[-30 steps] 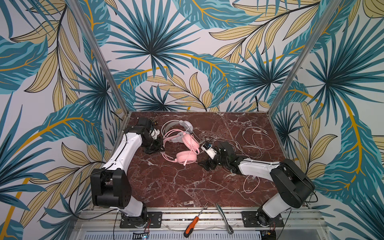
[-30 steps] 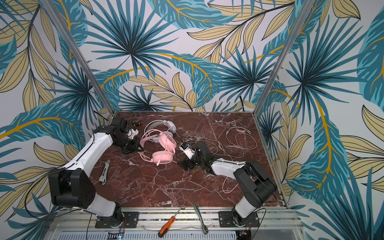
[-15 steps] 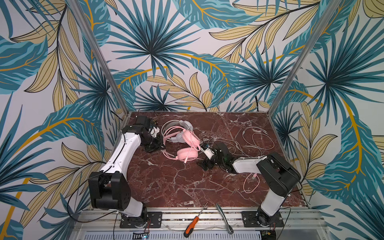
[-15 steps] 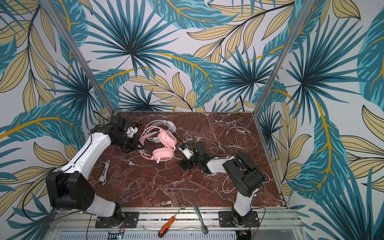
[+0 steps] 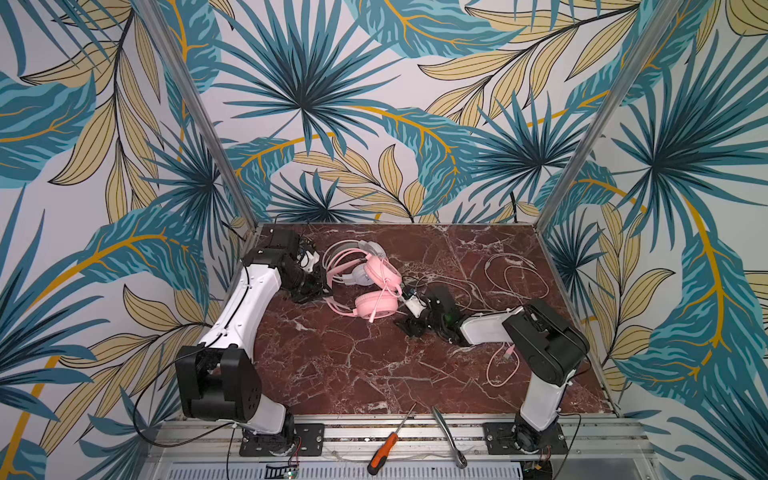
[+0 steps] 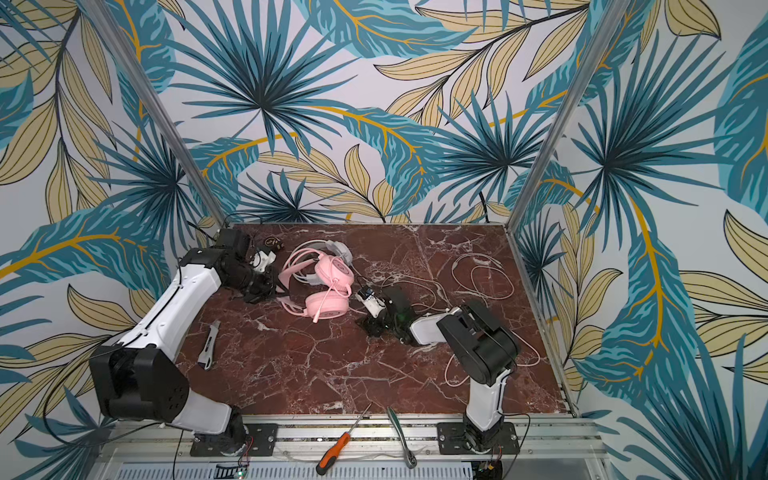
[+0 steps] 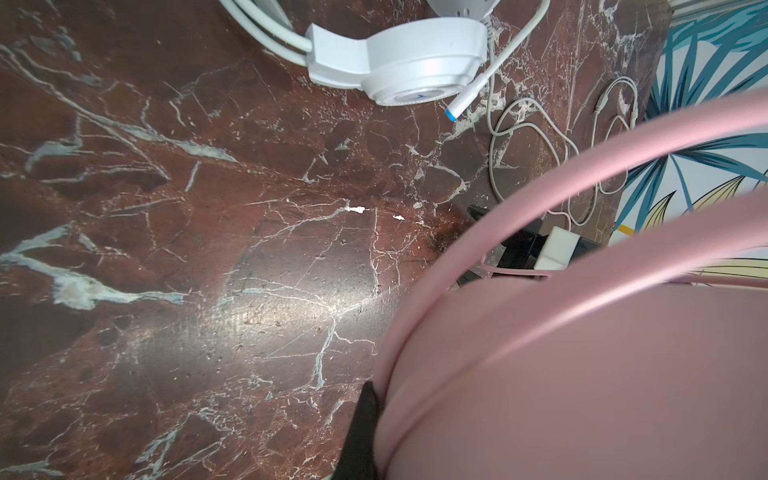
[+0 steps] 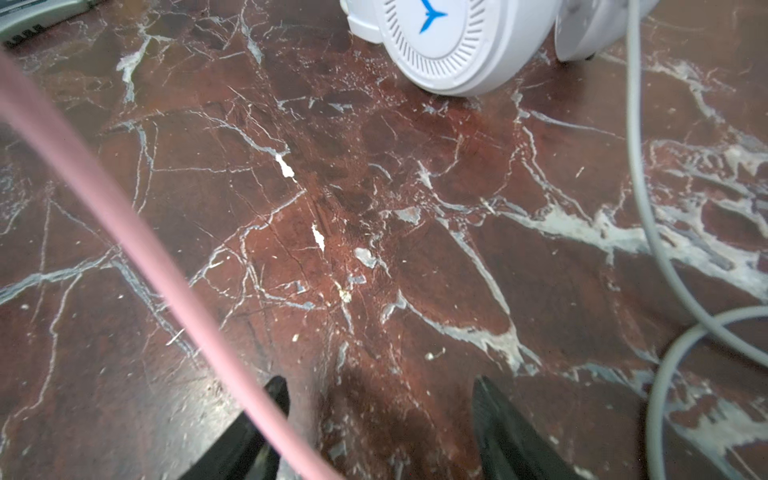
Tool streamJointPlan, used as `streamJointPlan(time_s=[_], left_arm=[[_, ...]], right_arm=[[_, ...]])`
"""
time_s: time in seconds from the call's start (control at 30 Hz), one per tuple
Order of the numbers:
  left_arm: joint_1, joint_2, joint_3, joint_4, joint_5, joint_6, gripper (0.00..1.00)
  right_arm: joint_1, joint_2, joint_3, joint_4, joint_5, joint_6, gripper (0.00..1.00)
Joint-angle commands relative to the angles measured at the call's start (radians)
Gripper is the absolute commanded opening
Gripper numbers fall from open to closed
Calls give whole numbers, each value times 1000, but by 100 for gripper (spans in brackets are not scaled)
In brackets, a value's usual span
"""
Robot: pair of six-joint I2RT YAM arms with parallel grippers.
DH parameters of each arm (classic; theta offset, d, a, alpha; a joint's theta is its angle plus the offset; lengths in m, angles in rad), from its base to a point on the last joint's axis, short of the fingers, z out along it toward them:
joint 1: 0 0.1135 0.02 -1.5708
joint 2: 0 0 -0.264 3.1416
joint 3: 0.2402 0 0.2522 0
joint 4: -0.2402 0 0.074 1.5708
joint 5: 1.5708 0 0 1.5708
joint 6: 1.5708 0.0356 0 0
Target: Wrap the headphones
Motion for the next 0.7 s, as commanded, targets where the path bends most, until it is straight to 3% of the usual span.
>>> streamJointPlan(time_s=[0.0,0.17,0.3,0.47,0.67], left_arm=[[10,-39,33,7,51,-12,0],[10,-36,23,6,45,-12,0],[11,-36,9,7,43,-11,0],[10,-27,10,5,47,-13,0],[10,2,47,-13,50,10,0]], right_arm=[[4,-52,-31,14,-27,6,70],[3,-179,-97,-30,19,-37,83],[3,-232,-88,-128,109,-108,88],[-4,-179,-36,-175,142,-154,89],[-10,-69,18,-43,190,-115,90]])
